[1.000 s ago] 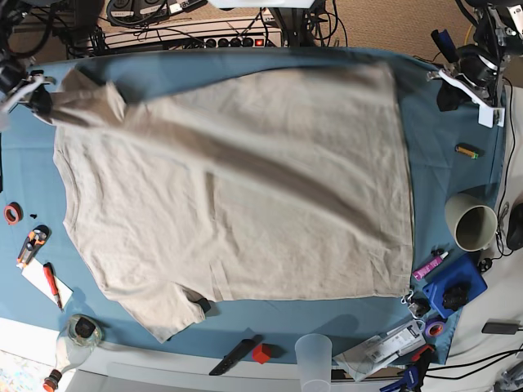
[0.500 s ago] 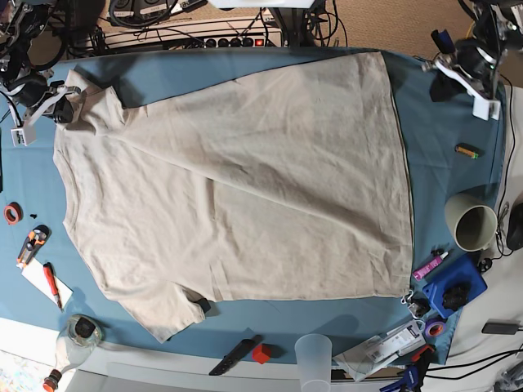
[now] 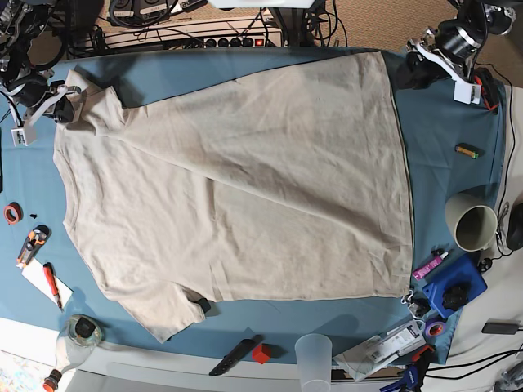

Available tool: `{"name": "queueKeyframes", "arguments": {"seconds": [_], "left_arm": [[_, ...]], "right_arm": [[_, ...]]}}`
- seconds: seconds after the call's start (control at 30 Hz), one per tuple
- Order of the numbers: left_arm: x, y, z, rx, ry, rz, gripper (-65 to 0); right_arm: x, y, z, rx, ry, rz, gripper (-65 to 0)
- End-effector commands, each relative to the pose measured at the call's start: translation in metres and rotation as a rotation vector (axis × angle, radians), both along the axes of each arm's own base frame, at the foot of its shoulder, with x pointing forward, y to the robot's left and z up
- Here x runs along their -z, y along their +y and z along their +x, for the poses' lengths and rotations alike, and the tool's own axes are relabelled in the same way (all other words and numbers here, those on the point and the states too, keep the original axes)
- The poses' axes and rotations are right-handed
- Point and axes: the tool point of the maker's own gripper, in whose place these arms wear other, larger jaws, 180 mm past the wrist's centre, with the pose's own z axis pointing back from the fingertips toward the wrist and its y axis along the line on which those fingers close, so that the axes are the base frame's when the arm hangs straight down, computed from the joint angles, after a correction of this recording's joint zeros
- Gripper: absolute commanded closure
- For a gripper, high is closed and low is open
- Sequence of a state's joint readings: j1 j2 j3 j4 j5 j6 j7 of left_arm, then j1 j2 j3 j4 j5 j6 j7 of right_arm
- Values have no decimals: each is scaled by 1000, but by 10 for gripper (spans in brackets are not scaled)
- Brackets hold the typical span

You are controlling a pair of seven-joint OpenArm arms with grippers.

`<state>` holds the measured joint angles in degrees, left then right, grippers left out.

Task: Fold the T-shirt properly
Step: 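Pull the shoulder corners apart with both grippers to stretch the shirt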

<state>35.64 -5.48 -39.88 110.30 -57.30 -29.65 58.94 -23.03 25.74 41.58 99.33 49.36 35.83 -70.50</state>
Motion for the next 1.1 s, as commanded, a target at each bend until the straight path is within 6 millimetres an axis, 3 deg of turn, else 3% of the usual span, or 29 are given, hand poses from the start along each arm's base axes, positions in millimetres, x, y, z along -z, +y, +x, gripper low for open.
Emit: {"name": "queueKeyframes", "arguments": {"seconds": [0.0,0.23,0.4,0.57,0.77,0.83,0.93,1.07], "left_arm": [[-6,-1,-1,1,-20,-9,-239],[-2,-28,-5,45,-19,-55,-239],[15,-46,-4,87,12,0,-240],[36,-43,-7,55,80,71,-241],[37,-44,-9,58,92,66,-239],[36,-47,-10,44,107,36,-181],[38,-52,-16,66,145,9,0],[36,-57,-20,129,134,15,0]], "right_arm": [[-12,-5,7,-12,-33,-22,0],[-12,-5,7,-12,-33,-22,0],[-12,-6,7,-13,-30,-24,0],[-12,-6,6,-14,-25,-25,0],[-12,-6,6,-14,-26,-25,0],[-12,-6,6,-14,-27,-25,0],[-12,-6,7,-14,-27,-25,0],[-14,-5,9,-13,-41,-23,0]]}}
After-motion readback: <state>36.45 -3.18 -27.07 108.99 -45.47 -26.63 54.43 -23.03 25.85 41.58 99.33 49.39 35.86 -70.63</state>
